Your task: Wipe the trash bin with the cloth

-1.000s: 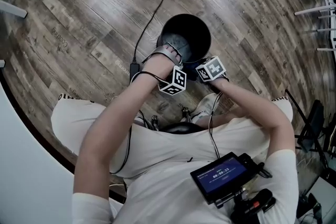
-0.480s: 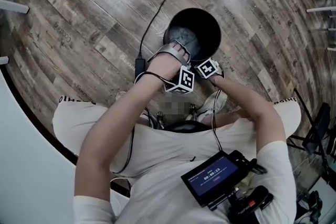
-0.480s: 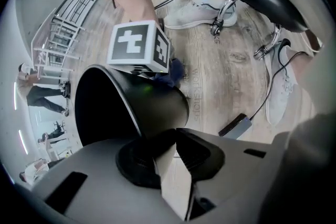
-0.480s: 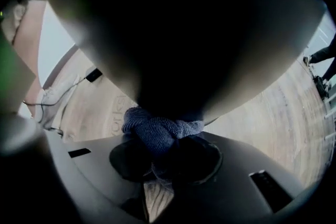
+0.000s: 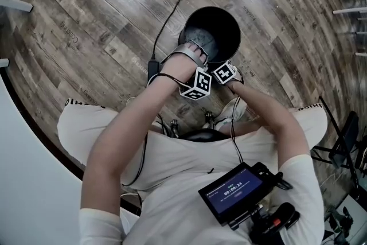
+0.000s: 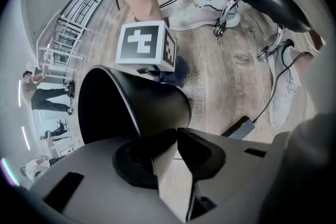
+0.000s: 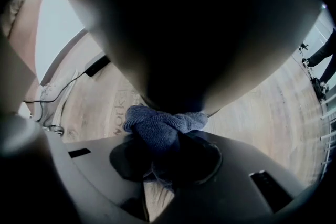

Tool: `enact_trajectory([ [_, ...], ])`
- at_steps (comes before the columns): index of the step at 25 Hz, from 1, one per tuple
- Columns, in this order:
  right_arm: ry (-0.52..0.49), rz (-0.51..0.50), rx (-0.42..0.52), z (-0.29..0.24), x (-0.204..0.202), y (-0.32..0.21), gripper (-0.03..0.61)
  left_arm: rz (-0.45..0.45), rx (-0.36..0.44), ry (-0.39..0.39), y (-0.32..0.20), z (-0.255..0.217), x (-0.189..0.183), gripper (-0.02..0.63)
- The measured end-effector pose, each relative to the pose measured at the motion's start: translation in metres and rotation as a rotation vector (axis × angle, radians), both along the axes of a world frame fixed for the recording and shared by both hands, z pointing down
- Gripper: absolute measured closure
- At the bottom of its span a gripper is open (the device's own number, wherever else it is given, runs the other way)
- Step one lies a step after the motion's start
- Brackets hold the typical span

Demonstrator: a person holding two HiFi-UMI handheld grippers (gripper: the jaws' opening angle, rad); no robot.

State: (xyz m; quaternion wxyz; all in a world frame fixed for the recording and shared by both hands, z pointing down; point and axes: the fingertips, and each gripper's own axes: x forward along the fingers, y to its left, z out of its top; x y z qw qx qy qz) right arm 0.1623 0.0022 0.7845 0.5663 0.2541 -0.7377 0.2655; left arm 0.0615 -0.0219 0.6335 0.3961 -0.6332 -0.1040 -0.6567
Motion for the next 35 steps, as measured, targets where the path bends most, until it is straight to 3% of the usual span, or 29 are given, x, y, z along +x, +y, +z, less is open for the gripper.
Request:
enact_trajectory([
  [3,-0.077,-0.027,-0.019,-0.042,-0.014,0.023,0.48,-0.023,-0.054,0.064,0.002,-0.003,0.004,0.496],
  [5,-0.132,-0.045,-0.005,-0.077,-0.029,0.033,0.482,-0.025,-0.083,0.07,0.002,-0.006,-0.004,0.445],
  [11,-0.249,0.043,0.058,-0.168,-0.043,0.034,0.482,0.027,0.011,0.045,-0.016,-0.002,-0.018,0.44],
  [15,-0.287,0.158,0.07,-0.194,-0.038,0.028,0.482,0.052,0.024,0.009,-0.012,-0.002,-0.018,0.485],
  [20,-0.279,0.21,0.113,-0.194,-0.023,0.008,0.482,0.077,0.016,-0.005,0.001,-0.001,-0.009,0.505],
  [25,-0.257,0.181,0.098,-0.182,-0.023,-0.005,0.48,0.083,0.005,-0.009,0.002,0.0,-0.007,0.509],
  [31,-0.201,0.132,0.052,-0.125,-0.017,-0.005,0.48,0.071,-0.008,-0.017,0.003,0.0,-0.003,0.511],
  [35,-0.204,0.156,0.023,-0.073,-0.016,-0.007,0.482,0.058,-0.013,-0.019,0.004,0.001,-0.001,0.511],
])
